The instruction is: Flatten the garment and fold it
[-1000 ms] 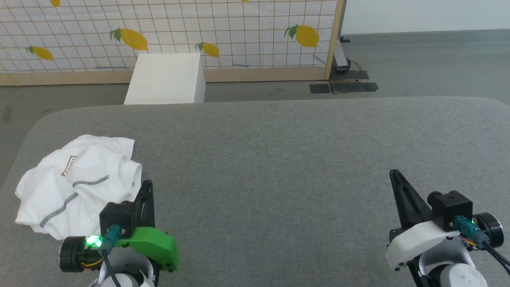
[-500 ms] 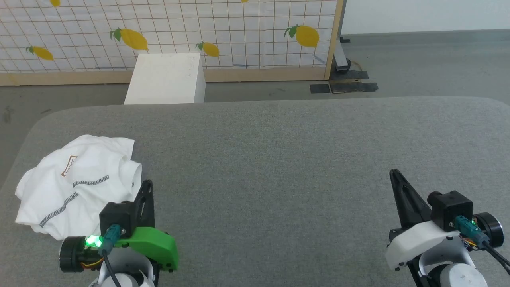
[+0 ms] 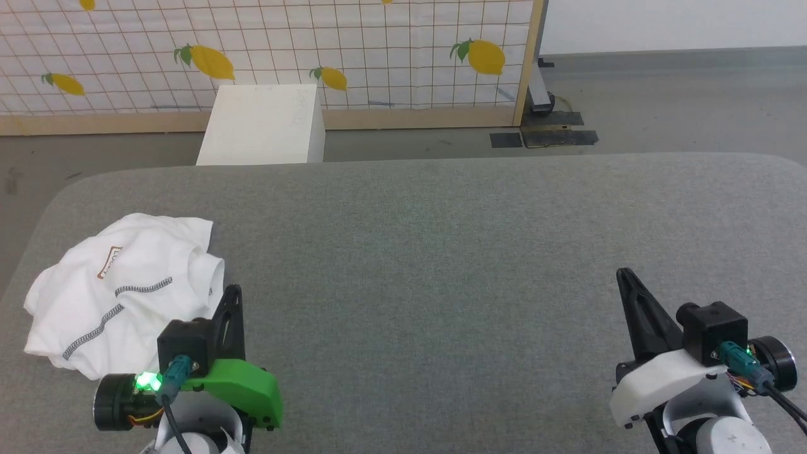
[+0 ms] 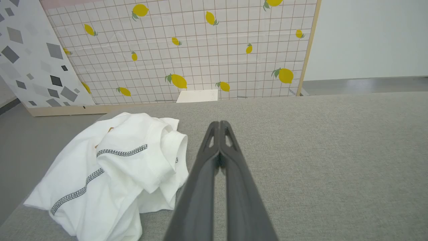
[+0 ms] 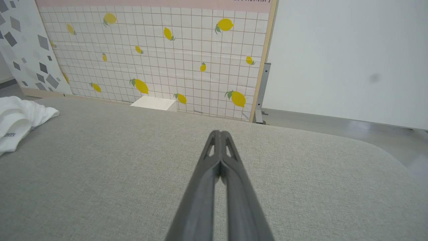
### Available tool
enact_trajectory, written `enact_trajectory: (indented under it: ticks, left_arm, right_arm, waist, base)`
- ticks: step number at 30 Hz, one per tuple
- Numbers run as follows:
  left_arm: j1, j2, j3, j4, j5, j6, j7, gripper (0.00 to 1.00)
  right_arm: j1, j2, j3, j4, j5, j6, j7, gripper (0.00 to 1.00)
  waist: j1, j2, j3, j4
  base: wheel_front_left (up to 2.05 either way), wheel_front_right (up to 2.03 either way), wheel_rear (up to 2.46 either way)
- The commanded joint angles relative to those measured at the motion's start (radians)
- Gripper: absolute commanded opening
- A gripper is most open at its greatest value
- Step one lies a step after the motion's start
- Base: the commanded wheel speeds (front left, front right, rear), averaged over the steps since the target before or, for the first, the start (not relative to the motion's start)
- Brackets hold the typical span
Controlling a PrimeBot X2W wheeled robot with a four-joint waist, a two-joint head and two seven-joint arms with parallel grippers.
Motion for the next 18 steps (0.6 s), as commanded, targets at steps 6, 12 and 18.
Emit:
enact_trajectory:
  ticks: [6,12,18]
  left_arm:
    - [0.011,-0.004,0.001,-0.003,0.010,0.007,0.001,0.00]
    - [0.000,0.000,0.000,0.000,-0.001,0.000,0.000,1.00]
    - [0.002,0.000,-0.006,0.004,-0.005,0.003,-0.008,1.00]
  right_arm:
    - [0.014,0.001,0.001,-0.005,-0.006,-0.002,0.000,0.00]
    - [0.000,0.000,0.000,0.001,0.001,0.000,0.000,1.00]
    - [0.006,0.000,-0.003,0.006,0.012,0.000,-0.008,1.00]
  waist:
    - [0.0000,-0.0001,0.000,0.000]
    - [0.0000,-0.0001,0.000,0.000]
    - [0.0000,-0.0001,0.000,0.000]
  base:
    - [0.00,0.00,0.00]
    - [0.00,0.00,0.00]
    - [0.00,0.00,0.00]
